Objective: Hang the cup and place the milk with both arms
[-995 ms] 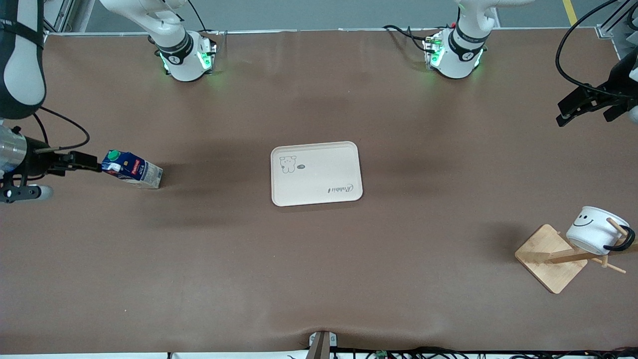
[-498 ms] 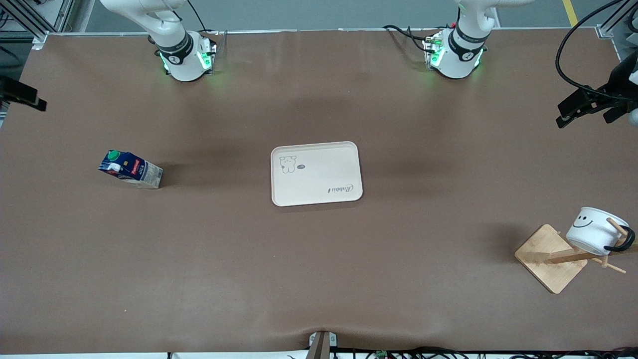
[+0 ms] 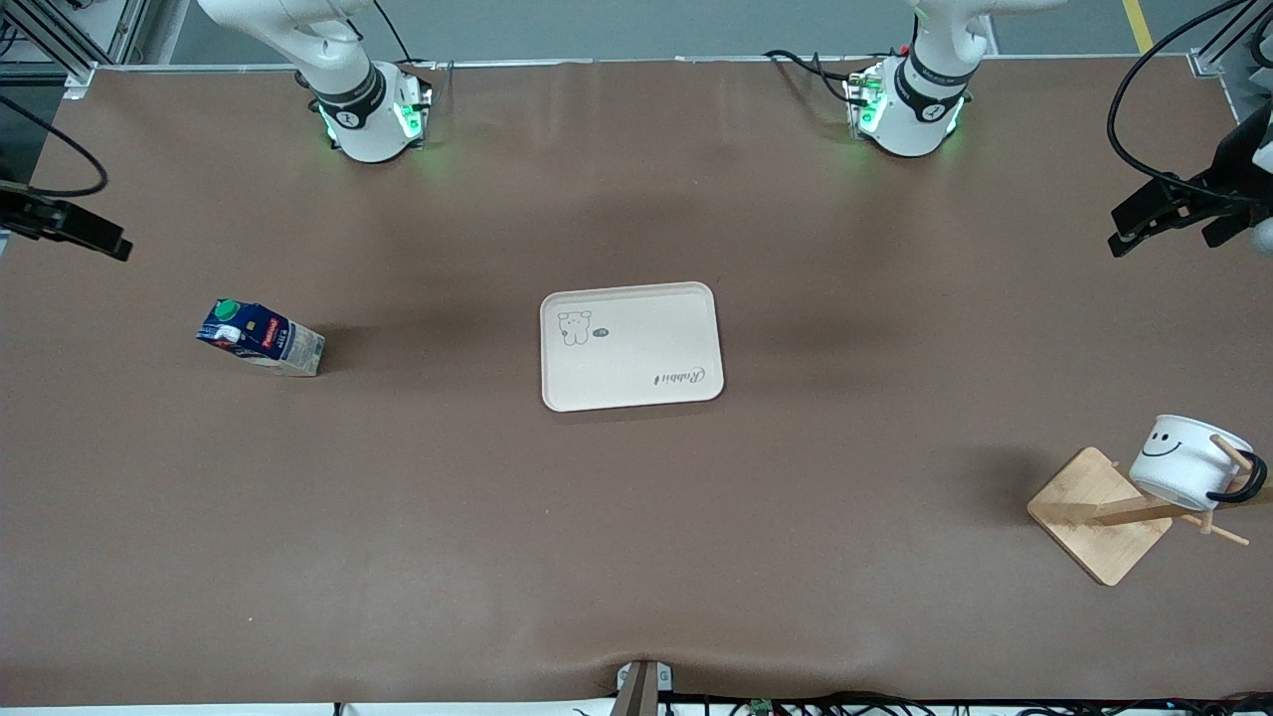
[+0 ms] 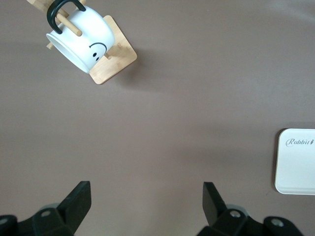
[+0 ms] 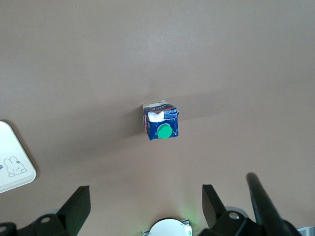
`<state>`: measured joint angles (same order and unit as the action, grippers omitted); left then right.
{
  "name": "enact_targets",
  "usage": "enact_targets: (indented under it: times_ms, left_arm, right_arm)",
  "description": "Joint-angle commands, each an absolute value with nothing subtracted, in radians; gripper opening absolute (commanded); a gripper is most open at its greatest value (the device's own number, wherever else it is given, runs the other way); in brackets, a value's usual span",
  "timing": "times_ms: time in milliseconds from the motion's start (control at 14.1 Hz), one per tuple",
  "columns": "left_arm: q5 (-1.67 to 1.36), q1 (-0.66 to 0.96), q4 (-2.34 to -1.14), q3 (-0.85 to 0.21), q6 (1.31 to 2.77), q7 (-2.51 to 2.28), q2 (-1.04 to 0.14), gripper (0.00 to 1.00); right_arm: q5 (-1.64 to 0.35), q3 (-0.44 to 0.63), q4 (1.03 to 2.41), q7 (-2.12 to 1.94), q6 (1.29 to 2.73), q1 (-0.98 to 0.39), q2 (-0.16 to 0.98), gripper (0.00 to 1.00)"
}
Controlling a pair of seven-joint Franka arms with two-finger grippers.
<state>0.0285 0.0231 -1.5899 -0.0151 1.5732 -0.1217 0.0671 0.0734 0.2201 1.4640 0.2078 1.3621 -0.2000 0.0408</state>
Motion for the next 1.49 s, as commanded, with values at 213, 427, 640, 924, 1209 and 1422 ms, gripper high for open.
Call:
enact_targets:
  times_ms: [213,427,640,924,1209,1422]
  left_arm:
    - [0.025,0.02,-1.555,-0.017,1.554,-0.117,0.055,1.0]
    - [0.025,0.018,-1.559,-0.017,1.554,-0.115,0.054,1.0]
    - [0.021,0.02,-1.557,-0.017,1.554,-0.115,0.052,1.0]
    - [0.012,0.026,-1.562,-0.018,1.536,-0.121,0.048,1.0]
    - [0.012,0.028,-1.56,-0.025,1.5,-0.127,0.041,1.0]
    - [0.012,0.025,-1.559,-0.025,1.5,-0.127,0.041,1.0]
  right_arm:
    - [0.103,0.229,1.471,0.203,1.364,-0.198,0.022,1.0]
    - [0.069,0.172,1.459,0.022,1.344,-0.041,0.017,1.0]
    - [0.058,-0.003,1.459,0.008,1.338,0.147,0.006,1.0]
    - [0.055,-0.005,1.459,0.005,1.333,0.15,0.008,1.0]
    - [0.052,-0.005,1.459,-0.032,1.335,0.153,0.008,1.0]
    - [0.017,-0.002,1.459,-0.077,1.348,0.161,0.014,1.0]
